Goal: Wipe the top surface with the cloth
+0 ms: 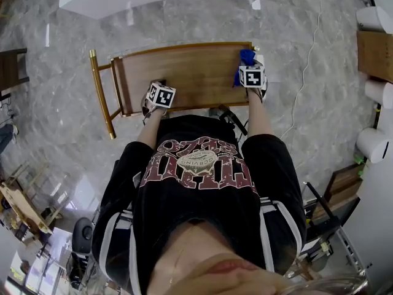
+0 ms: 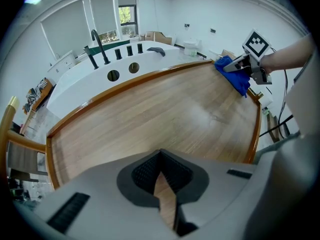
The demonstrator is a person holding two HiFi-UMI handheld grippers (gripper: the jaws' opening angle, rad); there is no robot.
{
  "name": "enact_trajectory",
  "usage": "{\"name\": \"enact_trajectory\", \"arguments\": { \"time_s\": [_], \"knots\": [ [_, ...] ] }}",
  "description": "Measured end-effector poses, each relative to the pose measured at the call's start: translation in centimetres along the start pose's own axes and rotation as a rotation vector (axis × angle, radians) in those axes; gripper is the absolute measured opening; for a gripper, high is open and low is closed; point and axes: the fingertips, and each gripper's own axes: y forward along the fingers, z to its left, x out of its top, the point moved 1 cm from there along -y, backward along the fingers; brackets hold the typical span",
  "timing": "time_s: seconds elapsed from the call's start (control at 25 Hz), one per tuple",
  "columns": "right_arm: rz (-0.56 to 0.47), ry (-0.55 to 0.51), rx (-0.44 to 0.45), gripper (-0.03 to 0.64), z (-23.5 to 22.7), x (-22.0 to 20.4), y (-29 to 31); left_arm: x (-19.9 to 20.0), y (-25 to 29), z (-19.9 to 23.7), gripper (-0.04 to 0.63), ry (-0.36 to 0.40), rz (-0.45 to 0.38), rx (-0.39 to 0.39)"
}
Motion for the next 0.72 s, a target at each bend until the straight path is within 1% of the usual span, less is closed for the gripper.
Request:
{"name": "enact_trajectory", "arguments": {
  "time_s": [0.16, 0.2, 0.36, 0.72],
  "knots": [
    [0.02, -0.071, -0.007, 0.064, 0.6, -0.6, -0.4, -0.1, 0.1, 0.2, 0.049, 0.005, 0.002, 0.001],
    [0.022, -0.075, -0.009, 0.064, 0.6, -0.9, -0.6, -0.1, 0.0, 0.1, 0.049, 0.005, 0.001, -0.001],
    [0.006, -0.036, -0.017, 0.064, 0.3, -2.1, -1.3, -0.4, 0.1, -0.5, 0.049, 0.011, 0.001, 0.003],
    [0.013, -0.04, -0.012, 0.064, 0.8, -3.2, -1.9, -0.2, 0.1, 0.1, 0.049, 0.008, -0.011, 0.009]
  ]
}}
